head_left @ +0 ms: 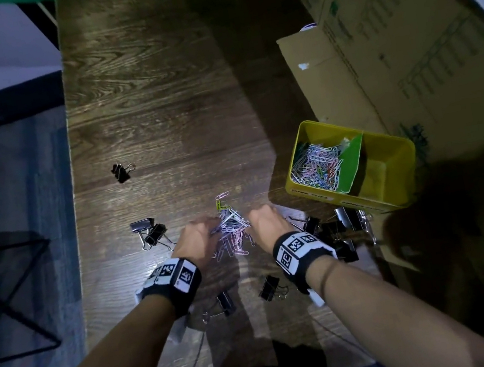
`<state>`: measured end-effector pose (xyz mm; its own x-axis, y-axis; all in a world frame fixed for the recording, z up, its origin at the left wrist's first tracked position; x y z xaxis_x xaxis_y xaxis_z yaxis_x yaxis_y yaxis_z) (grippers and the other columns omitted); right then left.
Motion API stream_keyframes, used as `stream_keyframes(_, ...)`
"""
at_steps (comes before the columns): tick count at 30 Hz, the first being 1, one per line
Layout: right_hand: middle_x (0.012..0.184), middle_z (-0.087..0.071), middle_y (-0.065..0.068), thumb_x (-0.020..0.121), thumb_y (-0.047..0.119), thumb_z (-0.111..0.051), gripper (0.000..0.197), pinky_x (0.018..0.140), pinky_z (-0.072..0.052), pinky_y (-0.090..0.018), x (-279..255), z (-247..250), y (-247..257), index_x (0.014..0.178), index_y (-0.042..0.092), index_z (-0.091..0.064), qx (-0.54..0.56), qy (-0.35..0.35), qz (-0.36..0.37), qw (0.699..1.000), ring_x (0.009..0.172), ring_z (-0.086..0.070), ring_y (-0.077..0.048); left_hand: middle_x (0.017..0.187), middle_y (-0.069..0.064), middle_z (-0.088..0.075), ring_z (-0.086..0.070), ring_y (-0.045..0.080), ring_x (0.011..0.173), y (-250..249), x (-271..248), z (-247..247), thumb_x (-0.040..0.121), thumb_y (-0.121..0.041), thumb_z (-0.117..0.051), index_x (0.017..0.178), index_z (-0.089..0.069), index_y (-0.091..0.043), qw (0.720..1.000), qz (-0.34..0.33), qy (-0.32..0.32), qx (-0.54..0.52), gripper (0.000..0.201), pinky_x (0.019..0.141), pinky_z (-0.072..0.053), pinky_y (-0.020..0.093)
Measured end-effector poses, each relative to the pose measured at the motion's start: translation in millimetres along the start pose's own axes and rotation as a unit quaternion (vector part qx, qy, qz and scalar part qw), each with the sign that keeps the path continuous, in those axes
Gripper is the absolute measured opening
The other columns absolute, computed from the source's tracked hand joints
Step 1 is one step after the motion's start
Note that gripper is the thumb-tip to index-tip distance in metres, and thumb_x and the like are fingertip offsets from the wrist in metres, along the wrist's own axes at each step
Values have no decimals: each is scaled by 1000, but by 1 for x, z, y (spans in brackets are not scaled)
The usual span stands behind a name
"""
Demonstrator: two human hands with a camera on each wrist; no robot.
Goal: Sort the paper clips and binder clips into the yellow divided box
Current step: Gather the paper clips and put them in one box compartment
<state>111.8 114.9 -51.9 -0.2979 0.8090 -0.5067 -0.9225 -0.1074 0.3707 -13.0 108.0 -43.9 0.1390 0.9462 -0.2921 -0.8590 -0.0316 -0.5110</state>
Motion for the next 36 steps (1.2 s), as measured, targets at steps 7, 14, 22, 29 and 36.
stream_keyframes(7,107,-66,-19,90,26,-62,35,86,-54,-41,-4,14,-21,123,13,-61,114,-21,-52,992,97,-65,-32,74,7,-71,-56,-6,49,35,-1,13,78,-9,-72,88,-74,-14,964,115,0,-239,11,52,-43,10)
stream_keyframes(14,108,-68,-9,79,32,-73,40,89,-54,-39,-27,48,-39,115,17,-67,271,-87,-34,958,93,-65,-18,60,-1,-68,-67,13,62,29,-4,23,74,6,-67,69,-71,-10,869,163,28,-466,18,60,-56,19)
stream_keyframes(22,82,-70,9,77,15,-77,19,67,-55,-14,-78,132,-76,96,17,-74,472,-236,-25,849,76,-65,-3,71,10,-72,-69,16,61,-96,40,58,70,4,-65,90,-64,8,827,54,94,-552,20,55,-54,18)
stream_keyframes(29,87,-68,2,80,7,-72,21,73,-54,-15,-83,182,-124,101,10,-68,522,-312,-49,792,76,-64,-3,63,5,-69,-62,10,51,-192,91,24,79,5,-64,88,-68,-1,854,20,149,-498,12,52,-53,17)
stream_keyframes(36,100,-72,-5,84,16,-69,24,81,-55,-26,-54,180,-150,107,9,-70,388,-329,-98,855,89,-67,-14,83,7,-68,-62,20,75,-210,108,-9,81,-17,-65,92,-70,-10,977,-35,156,-139,14,75,-51,33)
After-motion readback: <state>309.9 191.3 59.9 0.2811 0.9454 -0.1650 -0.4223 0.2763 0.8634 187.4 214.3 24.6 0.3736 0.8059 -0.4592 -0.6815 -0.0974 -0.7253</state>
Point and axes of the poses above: each hand's wrist, its own x-axis towards the middle knuckle, its own z-axis out of the back of the hand, y = z × x, the point moved 10 cm from there along x, towards the middle knuckle
